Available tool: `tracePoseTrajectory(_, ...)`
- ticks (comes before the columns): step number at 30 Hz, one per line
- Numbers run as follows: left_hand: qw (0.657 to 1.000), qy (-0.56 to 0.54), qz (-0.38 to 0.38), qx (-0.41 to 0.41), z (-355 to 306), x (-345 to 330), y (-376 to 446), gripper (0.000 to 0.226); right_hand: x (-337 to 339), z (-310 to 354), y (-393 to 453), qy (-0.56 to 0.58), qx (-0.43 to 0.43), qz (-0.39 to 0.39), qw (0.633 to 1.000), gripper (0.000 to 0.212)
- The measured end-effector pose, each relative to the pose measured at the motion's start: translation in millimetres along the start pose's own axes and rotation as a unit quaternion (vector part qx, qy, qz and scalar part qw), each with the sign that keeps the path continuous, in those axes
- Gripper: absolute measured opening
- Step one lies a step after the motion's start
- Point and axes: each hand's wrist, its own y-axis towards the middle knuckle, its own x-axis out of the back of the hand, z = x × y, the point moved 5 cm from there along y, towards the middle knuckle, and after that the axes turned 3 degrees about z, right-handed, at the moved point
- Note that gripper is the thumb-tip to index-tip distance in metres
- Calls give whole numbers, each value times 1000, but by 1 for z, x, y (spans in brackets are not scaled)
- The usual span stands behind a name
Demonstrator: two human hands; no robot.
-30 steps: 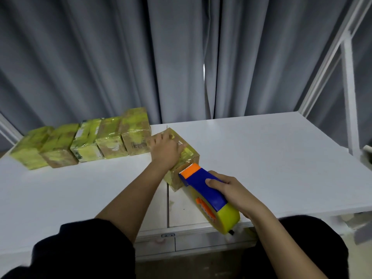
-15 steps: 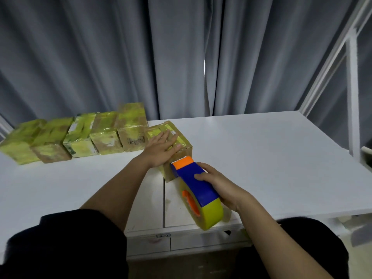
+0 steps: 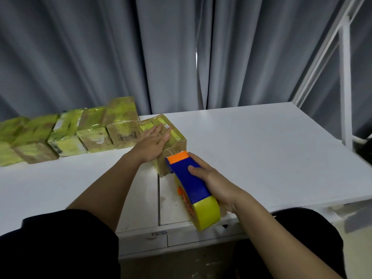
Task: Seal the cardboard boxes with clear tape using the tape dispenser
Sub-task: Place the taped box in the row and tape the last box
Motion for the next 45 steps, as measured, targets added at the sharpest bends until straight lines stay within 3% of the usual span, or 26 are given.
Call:
tracePoseTrajectory(6,999,-34,7,3,-3,3,-3,59,-1,4,4,-8,-24,-13,1000,29)
tracePoseTrajectory(11,999,-46,25,1,-7,6,-9,86,-5,9,10,-36,-52,-31,998,25)
tracePoseTrajectory(13,998,-47,29,0,-7,6,-10,82,-4,9,12,-56,-53,-35,996,27)
tracePoseTrajectory(17,998,-60,29,-5,-5,6,-6,52,-2,12,10,-81,-53,-40,994,13)
tracePoseTrajectory(20,999,-22,41,-4,-4,6,-4,47,-2,12,7,-90,-60,-41,993,11)
tracePoseTrajectory(24,997,-65,34,-14,-6,8,-5,50,1,15,2,-85,-59,-33,994,14)
tracePoseTrajectory(32,995,-70,64,-38,-3,7,-6,89,-8,14,15,-91,-84,-46,991,23)
tracePoseTrajectory(39,992,-90,68,-52,3,3,-2,88,-3,13,20,-135,-92,-65,984,17)
tracePoseTrajectory(45,992,-105,55,-48,3,2,-1,81,4,16,26,-203,-97,-69,972,39)
